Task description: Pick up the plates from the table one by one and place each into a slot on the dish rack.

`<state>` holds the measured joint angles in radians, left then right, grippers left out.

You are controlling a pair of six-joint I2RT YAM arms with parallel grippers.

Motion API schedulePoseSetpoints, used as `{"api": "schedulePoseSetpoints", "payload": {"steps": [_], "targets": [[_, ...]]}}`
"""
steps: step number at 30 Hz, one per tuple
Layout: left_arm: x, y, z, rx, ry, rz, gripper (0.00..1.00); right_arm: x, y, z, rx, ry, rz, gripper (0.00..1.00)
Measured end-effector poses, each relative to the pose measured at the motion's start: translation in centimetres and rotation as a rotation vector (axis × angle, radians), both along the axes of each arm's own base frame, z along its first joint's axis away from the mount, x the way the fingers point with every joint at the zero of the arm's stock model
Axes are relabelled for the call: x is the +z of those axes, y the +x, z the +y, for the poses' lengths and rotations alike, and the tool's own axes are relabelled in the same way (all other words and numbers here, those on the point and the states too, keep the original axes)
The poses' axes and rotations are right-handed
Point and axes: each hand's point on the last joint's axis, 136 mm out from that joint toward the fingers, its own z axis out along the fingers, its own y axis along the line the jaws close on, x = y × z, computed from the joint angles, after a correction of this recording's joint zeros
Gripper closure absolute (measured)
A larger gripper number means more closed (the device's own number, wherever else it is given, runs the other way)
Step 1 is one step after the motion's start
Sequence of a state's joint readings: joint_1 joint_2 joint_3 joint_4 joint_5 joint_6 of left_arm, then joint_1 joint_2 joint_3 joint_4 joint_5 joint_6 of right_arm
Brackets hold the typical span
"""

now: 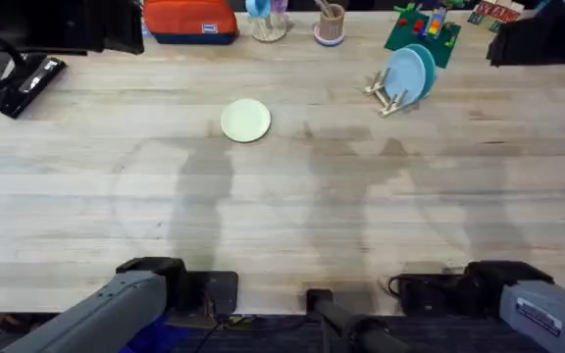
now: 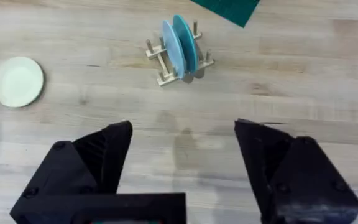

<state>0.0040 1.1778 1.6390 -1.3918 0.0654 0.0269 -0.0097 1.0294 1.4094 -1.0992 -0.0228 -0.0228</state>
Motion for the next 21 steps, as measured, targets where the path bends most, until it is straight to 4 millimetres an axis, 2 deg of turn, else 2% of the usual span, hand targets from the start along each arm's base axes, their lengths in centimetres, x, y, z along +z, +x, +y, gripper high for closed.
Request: {"api": "schedulePoseSetpoints", "payload": {"steps": [7, 13, 21], "targets": [[-0.1, -0.1, 0.0, 0.022, -0.02, 0.006, 0.958, 0.0, 0.0, 0.0, 0.0, 0.0, -0.002, 0.008], [-0.3, -0.1, -0.9, 0.008, -0.071, 0.026, 0.958, 0.1, 0.1, 0.0, 0.0, 0.0, -0.006, 0.007], [-2.7, 2.0, -2.0, -0.035, -0.168, 0.136, 0.958, 0.3, 0.3, 0.0, 0.0, 0.0, -0.017, 0.007]]}}
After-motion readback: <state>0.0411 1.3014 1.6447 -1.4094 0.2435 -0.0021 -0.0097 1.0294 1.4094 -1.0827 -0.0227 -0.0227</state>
